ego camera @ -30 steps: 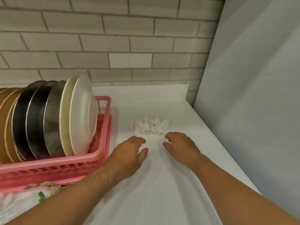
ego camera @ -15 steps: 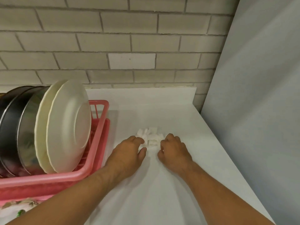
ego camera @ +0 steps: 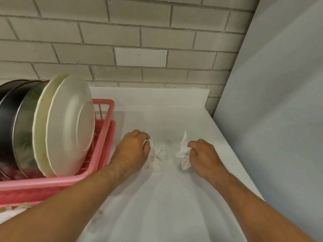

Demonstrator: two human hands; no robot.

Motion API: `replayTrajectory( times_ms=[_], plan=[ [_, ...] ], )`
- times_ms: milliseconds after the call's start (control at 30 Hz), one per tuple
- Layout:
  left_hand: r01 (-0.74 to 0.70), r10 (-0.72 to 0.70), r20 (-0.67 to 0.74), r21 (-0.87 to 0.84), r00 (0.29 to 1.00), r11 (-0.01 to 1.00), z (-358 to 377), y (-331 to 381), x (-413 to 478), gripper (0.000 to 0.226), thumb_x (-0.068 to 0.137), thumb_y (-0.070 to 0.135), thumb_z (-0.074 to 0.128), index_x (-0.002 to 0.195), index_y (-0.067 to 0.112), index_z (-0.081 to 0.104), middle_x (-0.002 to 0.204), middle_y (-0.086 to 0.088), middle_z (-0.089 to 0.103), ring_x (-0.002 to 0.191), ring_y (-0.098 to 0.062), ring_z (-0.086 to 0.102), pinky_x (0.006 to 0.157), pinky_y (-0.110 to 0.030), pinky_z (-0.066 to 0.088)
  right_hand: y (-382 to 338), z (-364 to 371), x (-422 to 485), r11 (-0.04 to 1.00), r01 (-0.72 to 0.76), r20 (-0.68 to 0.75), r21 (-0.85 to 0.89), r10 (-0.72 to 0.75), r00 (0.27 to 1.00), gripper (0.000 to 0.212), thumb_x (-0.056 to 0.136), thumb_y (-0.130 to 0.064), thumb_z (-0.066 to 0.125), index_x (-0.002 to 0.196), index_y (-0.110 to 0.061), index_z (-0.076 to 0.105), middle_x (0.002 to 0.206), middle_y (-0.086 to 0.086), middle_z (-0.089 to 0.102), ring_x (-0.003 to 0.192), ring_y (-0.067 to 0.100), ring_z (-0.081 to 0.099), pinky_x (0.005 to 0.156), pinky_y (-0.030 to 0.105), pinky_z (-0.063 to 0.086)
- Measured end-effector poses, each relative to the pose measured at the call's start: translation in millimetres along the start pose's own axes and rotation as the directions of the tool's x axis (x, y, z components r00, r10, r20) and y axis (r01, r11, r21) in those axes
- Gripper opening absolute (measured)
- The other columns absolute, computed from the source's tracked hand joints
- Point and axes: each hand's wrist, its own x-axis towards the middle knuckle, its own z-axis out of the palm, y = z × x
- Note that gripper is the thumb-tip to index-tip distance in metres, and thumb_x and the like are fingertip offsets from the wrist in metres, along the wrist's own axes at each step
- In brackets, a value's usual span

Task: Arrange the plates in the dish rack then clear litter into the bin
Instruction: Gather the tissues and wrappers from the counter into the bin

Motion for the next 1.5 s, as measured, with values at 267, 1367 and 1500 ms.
replayTrajectory(
  times_ms=[267, 1367, 1500],
  plan=[
    [-0.177, 0.115, 0.234, 0.262, 0.965, 0.949, 17.1, 22.5, -7.9, 0.043, 0.096, 0.044, 0.041, 0.129, 0.019, 0.051, 0.125, 0.000, 0.053, 0.112, -0.021, 0.049, 0.091, -0.031, 0.041, -2.3, 6.2, -4.8, 0.997, -0.078, 0.048, 0.010, 0.078, 0.996, 0.035, 0.091, -0.048, 0.051, 0.068, -0.021, 0.049, 0.085, 0.002, 0.059, 0.075, 0.017, 0.058, 0.063, 0.027, 0.044],
    [0.167, -0.132, 0.264, -0.116, 0.956, 0.979, -38.1, 15.5, -16.3, 0.030, 0.081, 0.049, 0.068, 0.096, 0.028, 0.053, 0.099, 0.011, 0.048, 0.087, -0.008, 0.051, 0.065, -0.017, 0.039, -25.0, 35.7, 3.3, 0.974, -0.069, 0.115, 0.216, 0.045, 0.992, 0.021, 0.095, -0.039, 0.057, 0.090, -0.023, 0.070, 0.093, -0.005, 0.068, 0.084, 0.014, 0.061, 0.076, 0.028, 0.050],
    [0.107, -0.099, 0.257, -0.017, 0.961, 0.994, -33.5, 10.6, -32.3, 0.016, 0.091, 0.012, 0.053, 0.100, 0.023, 0.061, 0.102, 0.003, 0.057, 0.088, -0.011, 0.059, 0.070, -0.017, 0.047, -37.4, 40.2, 16.3, 0.989, -0.023, 0.139, 0.144, 0.003, 0.990, 0.022, 0.097, -0.035, 0.053, 0.094, -0.021, 0.070, 0.098, -0.001, 0.069, 0.089, 0.019, 0.063, 0.082, 0.032, 0.052]
  ],
)
